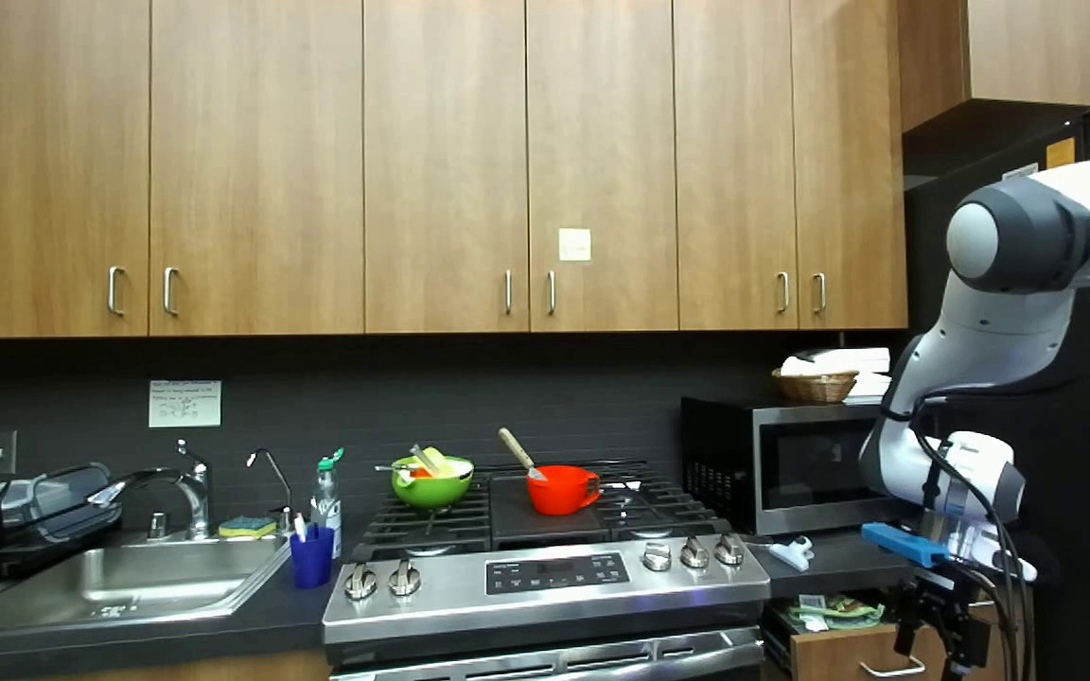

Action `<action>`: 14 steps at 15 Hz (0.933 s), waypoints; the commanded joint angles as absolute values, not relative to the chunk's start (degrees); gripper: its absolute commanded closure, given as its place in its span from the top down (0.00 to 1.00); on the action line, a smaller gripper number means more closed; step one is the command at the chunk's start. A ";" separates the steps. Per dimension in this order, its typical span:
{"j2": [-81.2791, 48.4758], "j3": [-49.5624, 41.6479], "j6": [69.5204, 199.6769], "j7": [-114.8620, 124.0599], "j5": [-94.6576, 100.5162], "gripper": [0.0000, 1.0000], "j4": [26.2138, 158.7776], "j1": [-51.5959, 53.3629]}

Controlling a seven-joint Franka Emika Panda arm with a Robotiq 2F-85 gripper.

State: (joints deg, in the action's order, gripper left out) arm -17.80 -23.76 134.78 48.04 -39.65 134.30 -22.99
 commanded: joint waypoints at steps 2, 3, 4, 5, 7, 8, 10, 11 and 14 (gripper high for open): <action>-20.86 -22.34 133.26 49.48 -38.84 1.00 133.12 -21.46; -21.68 -21.98 133.33 49.76 -39.02 1.00 132.79 -21.10; -22.51 -21.69 133.69 49.93 -39.21 1.00 132.56 -20.82; -23.43 -21.36 133.86 50.30 -39.47 1.00 132.13 -20.58; -25.32 -20.83 134.64 50.64 -39.97 1.00 131.29 -20.28; -26.24 -20.53 135.35 50.93 -40.41 1.00 130.81 -20.18; -27.53 -20.10 136.25 50.93 -41.03 1.00 129.95 -20.24; -28.35 -19.72 137.00 50.68 -41.76 1.00 129.30 -20.35; -32.07 -18.78 139.38 50.99 -43.78 1.00 126.35 -20.32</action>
